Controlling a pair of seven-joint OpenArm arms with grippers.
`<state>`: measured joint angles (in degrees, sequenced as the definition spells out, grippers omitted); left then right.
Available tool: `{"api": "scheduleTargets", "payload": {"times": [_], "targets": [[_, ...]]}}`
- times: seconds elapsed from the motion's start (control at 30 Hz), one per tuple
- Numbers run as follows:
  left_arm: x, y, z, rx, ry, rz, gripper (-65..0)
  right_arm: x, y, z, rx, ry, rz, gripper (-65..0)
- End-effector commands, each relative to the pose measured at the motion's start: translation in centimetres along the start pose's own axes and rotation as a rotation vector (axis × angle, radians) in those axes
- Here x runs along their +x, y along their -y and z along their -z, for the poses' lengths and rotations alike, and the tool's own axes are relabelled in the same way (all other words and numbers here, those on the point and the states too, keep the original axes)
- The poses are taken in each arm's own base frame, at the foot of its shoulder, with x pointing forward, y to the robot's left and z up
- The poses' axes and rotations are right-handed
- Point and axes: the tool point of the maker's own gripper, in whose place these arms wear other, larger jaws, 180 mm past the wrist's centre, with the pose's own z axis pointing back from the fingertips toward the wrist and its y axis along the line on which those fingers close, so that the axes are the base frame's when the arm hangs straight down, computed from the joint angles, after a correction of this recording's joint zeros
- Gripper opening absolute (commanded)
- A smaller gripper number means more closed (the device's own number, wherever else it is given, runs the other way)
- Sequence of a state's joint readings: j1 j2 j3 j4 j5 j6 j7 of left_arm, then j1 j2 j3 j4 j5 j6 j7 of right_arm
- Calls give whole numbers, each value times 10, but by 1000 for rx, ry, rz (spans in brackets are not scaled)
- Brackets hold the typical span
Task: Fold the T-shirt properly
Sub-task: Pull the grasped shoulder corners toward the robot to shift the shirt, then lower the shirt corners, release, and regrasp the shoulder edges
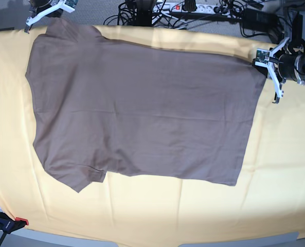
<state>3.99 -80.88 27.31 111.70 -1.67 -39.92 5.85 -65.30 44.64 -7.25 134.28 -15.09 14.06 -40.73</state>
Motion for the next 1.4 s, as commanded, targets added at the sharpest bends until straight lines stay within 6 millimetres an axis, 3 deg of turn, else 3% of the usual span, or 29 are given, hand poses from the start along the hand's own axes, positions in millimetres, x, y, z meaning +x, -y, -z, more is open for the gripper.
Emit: {"api": "scheduleTargets", "payload": {"times": [0.0, 0.2, 0.4, 0.63, 0.87, 0.97, 1.27, 1.37], "targets": [[-2, -4, -11, 3, -21, -2, -650, 0, 1, -3, -5, 0, -10, -650], [-4, 11, -20, -60, -114, -85, -650, 4, 8, -1, -26, 13, -10, -650], [7, 27, -24, -123, -162, -127, -650, 19, 36, 3, -110, 79, -13, -650], [12, 21, -16, -88, -150, -77, -650, 43, 80, 6, -233, 170, -18, -650], [5, -51, 4, 306, -126, -128, -650, 83, 136, -3, -331, 368, 26, -650], [1, -69, 13, 417, -130, -159, -650, 87, 150, 8, -316, 414, 67, -650], [-17, -104, 16, 653, -186, -185, -650, 65, 201, 42, -345, 364, 113, -650], [-14, -108, 14, 679, -173, -167, -650, 64, 207, 49, -310, 382, 161, -650]]}}
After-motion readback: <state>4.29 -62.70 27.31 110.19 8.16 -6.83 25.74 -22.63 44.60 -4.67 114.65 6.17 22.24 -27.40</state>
